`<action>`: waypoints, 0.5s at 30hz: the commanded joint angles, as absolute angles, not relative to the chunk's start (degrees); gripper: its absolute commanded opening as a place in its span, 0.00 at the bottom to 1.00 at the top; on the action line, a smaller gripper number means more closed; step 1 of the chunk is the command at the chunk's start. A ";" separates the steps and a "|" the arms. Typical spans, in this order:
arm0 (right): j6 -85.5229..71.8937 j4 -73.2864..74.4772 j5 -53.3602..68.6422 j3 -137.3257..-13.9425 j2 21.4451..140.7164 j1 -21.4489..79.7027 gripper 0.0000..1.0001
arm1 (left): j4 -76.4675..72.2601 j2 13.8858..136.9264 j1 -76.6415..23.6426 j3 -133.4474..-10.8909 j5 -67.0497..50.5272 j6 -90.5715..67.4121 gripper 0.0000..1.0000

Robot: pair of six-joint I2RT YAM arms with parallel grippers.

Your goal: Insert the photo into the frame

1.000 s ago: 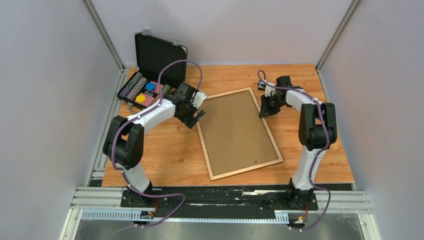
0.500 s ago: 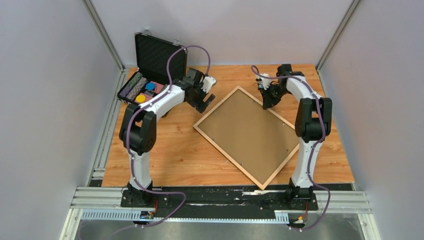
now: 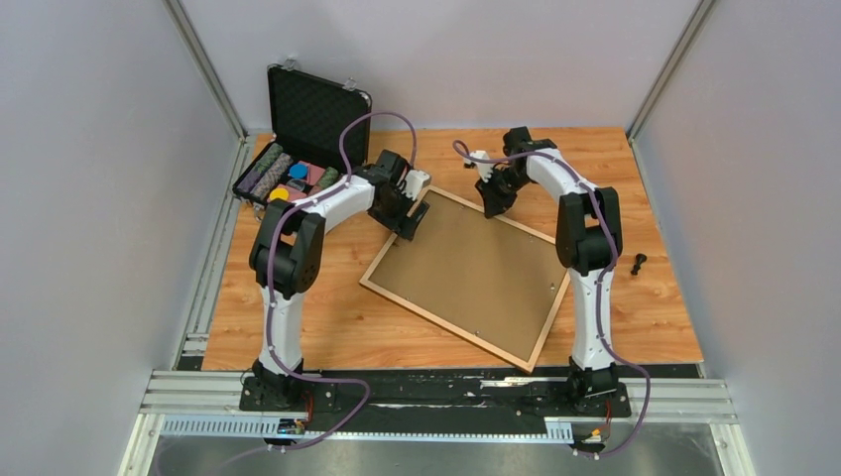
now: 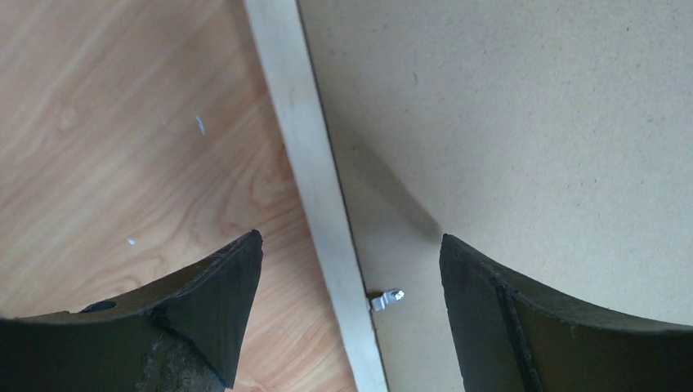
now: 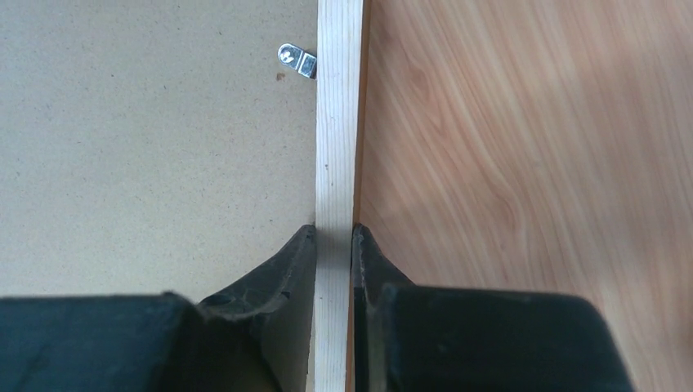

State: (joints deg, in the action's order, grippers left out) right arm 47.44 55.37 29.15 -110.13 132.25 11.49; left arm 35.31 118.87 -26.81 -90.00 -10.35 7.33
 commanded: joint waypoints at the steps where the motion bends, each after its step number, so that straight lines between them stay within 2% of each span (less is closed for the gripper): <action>1: 46.97 52.10 32.22 -113.38 134.07 14.52 0.20 | 33.59 115.59 -25.91 -88.11 -8.98 3.44 0.85; 6: 45.56 50.04 31.64 -115.02 135.11 17.71 0.31 | 33.20 115.41 -23.83 -87.21 -8.15 2.43 0.76; 11: 41.72 47.16 31.45 -115.84 135.07 18.64 0.42 | 32.53 115.63 -21.59 -86.86 -11.04 1.10 0.61; 15: 36.77 45.04 30.07 -114.78 133.11 18.31 0.49 | 32.21 116.89 -21.27 -88.73 -11.80 1.31 0.58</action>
State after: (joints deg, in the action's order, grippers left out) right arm 42.22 49.23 29.08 -113.65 134.80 18.26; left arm 33.91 118.50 -21.80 -87.37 -11.25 1.98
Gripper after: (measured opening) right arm 0.463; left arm 0.587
